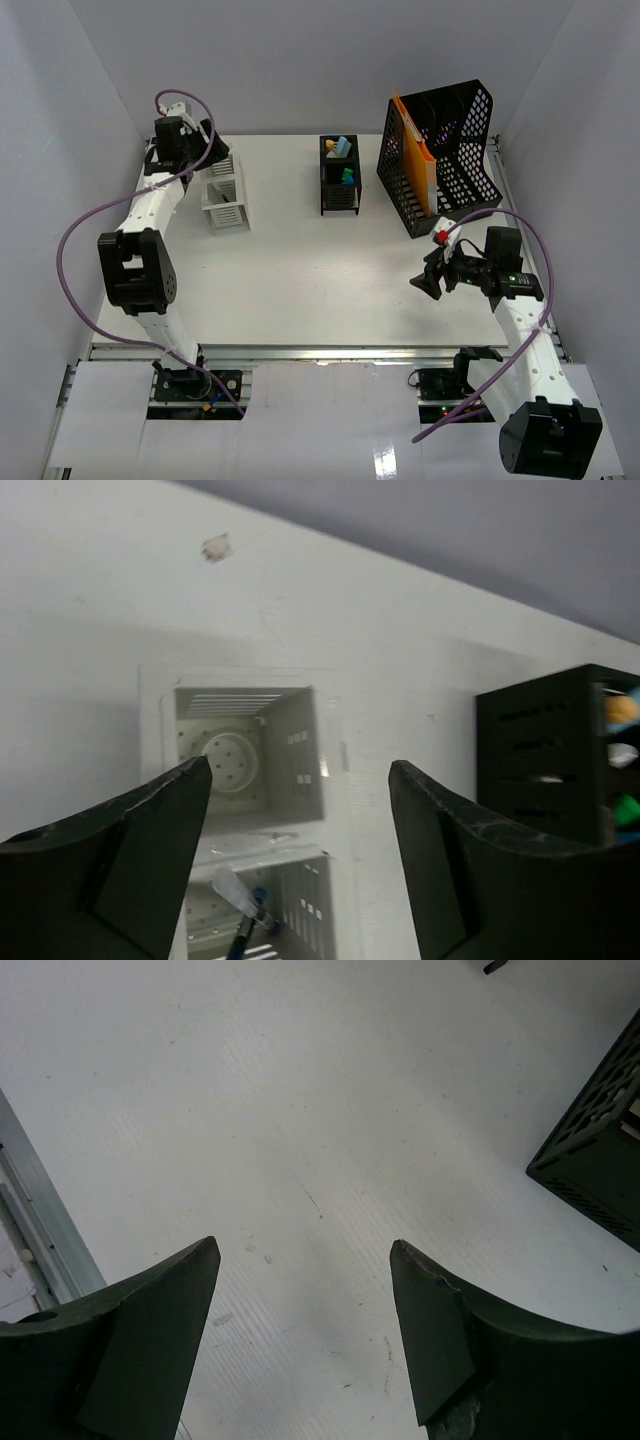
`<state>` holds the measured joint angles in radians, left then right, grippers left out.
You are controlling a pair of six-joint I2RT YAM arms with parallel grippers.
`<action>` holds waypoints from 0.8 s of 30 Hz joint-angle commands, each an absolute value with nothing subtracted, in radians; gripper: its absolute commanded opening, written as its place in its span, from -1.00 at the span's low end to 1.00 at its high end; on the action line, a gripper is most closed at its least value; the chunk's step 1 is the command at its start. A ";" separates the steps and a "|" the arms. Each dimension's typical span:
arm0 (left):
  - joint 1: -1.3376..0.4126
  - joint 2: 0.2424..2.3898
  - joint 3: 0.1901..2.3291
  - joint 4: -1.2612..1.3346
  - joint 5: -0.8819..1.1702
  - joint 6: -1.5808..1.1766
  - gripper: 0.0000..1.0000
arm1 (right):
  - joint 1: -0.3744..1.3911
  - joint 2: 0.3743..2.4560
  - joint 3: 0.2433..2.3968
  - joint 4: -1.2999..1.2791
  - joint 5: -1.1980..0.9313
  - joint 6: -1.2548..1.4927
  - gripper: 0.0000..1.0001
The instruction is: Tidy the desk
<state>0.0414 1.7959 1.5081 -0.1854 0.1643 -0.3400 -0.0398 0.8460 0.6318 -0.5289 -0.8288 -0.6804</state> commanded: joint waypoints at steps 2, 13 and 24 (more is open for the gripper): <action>0.048 1.436 1.347 -0.029 0.431 -0.424 0.80 | -0.049 0.850 0.630 -0.463 -0.775 -0.608 0.56; 0.048 0.757 0.505 0.325 0.927 -0.544 0.96 | -0.058 0.842 0.698 -0.423 -0.737 -0.496 0.80; 0.048 0.635 0.440 0.237 0.956 -0.454 0.96 | -0.113 0.824 0.604 -0.245 -0.584 -0.328 0.80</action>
<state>0.0440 0.6228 0.4041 0.2573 0.9208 -0.4883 -0.0808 0.8490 0.6551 -0.3678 -0.6785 -0.4359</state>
